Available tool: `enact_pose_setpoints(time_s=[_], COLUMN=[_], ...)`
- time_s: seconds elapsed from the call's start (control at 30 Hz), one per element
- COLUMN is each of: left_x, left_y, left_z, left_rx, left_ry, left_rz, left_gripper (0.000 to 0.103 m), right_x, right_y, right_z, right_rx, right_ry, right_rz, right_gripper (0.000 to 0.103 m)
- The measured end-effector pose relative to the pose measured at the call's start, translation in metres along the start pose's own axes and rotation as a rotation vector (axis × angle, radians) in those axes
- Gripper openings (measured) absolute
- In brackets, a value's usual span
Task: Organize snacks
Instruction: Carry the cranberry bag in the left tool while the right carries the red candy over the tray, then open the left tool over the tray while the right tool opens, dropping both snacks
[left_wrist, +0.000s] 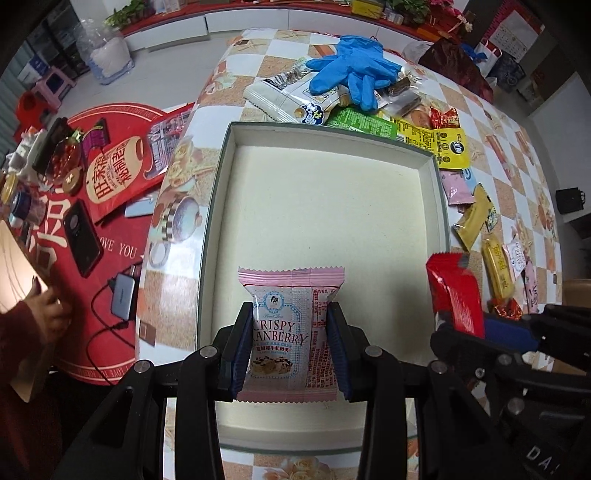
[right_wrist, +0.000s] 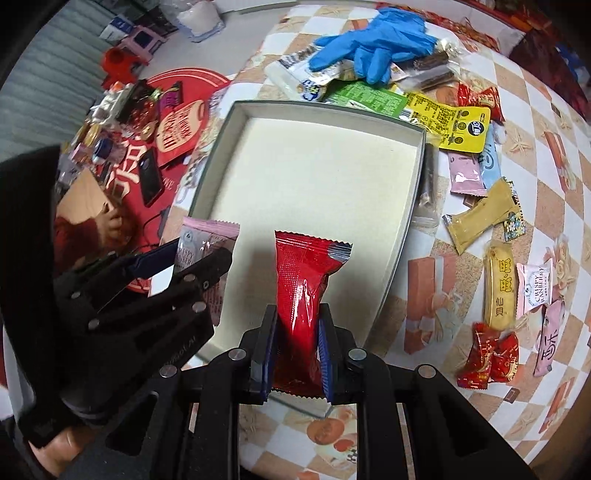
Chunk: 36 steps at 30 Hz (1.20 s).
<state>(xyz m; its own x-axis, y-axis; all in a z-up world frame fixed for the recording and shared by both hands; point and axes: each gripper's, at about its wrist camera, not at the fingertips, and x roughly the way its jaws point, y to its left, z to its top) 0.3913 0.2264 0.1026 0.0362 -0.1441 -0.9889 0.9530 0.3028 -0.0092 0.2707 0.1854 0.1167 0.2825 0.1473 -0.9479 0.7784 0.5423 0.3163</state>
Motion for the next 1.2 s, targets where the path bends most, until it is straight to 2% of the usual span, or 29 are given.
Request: enact_pose_setpoints(time_s=[0.2, 0.5, 0.77, 0.83, 0.9, 0.97, 1.03, 1.07, 1.13, 1.2], left_x=[0.008, 0.015, 0.026, 0.026, 0.024, 0.020, 0.018, 0.018, 0.019, 0.017], left_y=[-0.001, 0.000, 0.001, 0.003, 0.006, 0.010, 0.013, 0.012, 0.008, 0.004], left_z=[0.007, 0.012, 0.036, 0.045, 0.053, 0.057, 0.056, 0.054, 0.046, 0.035], left_rx=[0.027, 0.050, 0.042, 0.038, 0.031, 0.014, 0.002, 0.003, 0.016, 0.031], left_ry=[0.005, 0.020, 0.052, 0.049, 0.035, 0.009, 0.003, 0.009, 0.016, 0.017], left_rz=[0.001, -0.003, -0.027, -0.020, -0.017, -0.009, -0.022, -0.023, -0.025, -0.023], left_gripper=[0.041, 0.041, 0.042, 0.047, 0.067, 0.077, 0.079, 0.079, 0.079, 0.079], right_x=[0.002, 0.007, 0.015, 0.015, 0.010, 0.006, 0.001, -0.002, -0.013, -0.014], right_y=[-0.012, -0.024, -0.020, -0.020, -0.019, -0.020, -0.024, -0.027, -0.032, -0.039], right_z=[0.019, 0.025, 0.042, 0.051, 0.059, 0.066, 0.069, 0.067, 0.059, 0.052], right_rx=[0.084, 0.168, 0.158, 0.156, 0.157, 0.179, 0.203, 0.214, 0.222, 0.240], right_ry=[-0.014, -0.007, -0.001, -0.006, -0.032, -0.047, -0.067, -0.081, -0.140, -0.146], right_rz=[-0.016, -0.004, -0.031, -0.041, -0.035, -0.024, -0.020, -0.022, -0.035, -0.023], right_gripper=[0.021, 0.021, 0.021, 0.021, 0.022, 0.023, 0.052, 0.081, 0.083, 0.083])
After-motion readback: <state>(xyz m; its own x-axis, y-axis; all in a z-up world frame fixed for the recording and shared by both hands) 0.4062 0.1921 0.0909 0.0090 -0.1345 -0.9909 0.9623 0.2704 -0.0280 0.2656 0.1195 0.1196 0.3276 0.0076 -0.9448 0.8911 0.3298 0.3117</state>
